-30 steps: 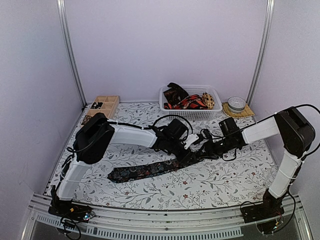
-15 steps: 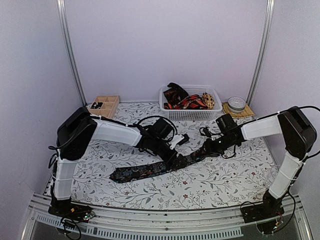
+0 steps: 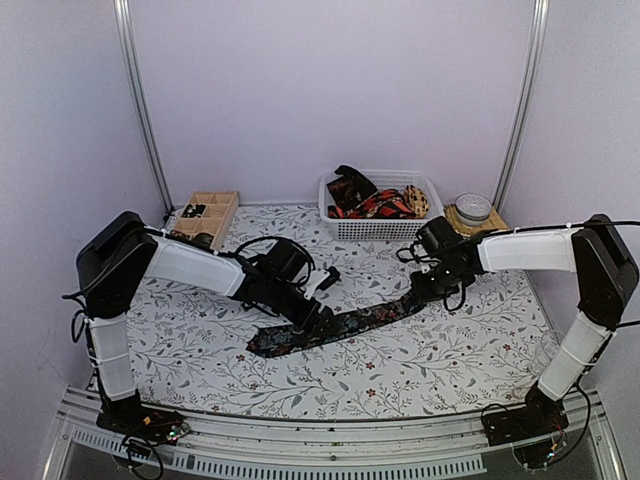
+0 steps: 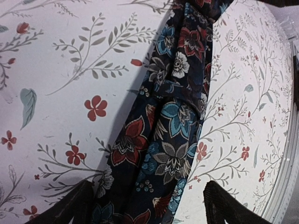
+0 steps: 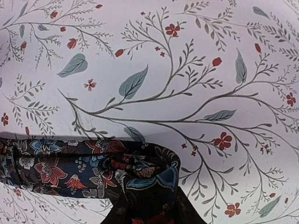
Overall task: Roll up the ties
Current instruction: Roll the tie at the center of the board.
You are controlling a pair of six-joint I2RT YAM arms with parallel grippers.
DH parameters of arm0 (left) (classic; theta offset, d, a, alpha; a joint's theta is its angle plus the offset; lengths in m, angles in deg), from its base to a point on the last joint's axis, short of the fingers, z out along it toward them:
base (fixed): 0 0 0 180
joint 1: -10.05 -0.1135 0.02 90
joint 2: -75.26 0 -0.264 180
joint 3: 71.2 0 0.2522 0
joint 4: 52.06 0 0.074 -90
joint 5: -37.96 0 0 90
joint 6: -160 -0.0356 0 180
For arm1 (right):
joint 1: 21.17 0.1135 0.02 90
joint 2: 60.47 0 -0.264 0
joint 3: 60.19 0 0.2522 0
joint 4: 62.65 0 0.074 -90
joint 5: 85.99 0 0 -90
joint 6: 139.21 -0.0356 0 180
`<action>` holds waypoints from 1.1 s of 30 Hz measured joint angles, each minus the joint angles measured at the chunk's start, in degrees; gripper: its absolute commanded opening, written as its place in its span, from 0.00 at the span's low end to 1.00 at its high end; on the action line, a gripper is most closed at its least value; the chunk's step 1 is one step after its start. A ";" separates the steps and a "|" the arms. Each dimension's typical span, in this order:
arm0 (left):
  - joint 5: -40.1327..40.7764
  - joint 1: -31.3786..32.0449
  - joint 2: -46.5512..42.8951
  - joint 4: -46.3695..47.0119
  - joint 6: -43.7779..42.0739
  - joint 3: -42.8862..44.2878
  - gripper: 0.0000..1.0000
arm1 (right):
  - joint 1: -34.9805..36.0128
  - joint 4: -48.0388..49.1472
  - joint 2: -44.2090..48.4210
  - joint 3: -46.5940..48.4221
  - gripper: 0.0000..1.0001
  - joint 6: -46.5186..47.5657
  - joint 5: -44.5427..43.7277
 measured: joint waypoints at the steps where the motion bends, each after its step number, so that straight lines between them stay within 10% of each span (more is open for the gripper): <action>1: -0.04 -0.02 -0.04 0.35 0.11 -0.22 0.79 | 1.01 -0.52 0.00 0.39 0.27 0.20 -1.99; 17: -2.21 -0.17 -0.44 1.29 1.51 -1.62 0.66 | 12.61 -5.38 -5.40 7.23 0.27 0.70 -26.58; 33: -4.15 -0.46 -0.44 1.31 2.34 -1.86 0.67 | 18.58 -4.15 -9.73 8.83 0.35 3.15 -32.17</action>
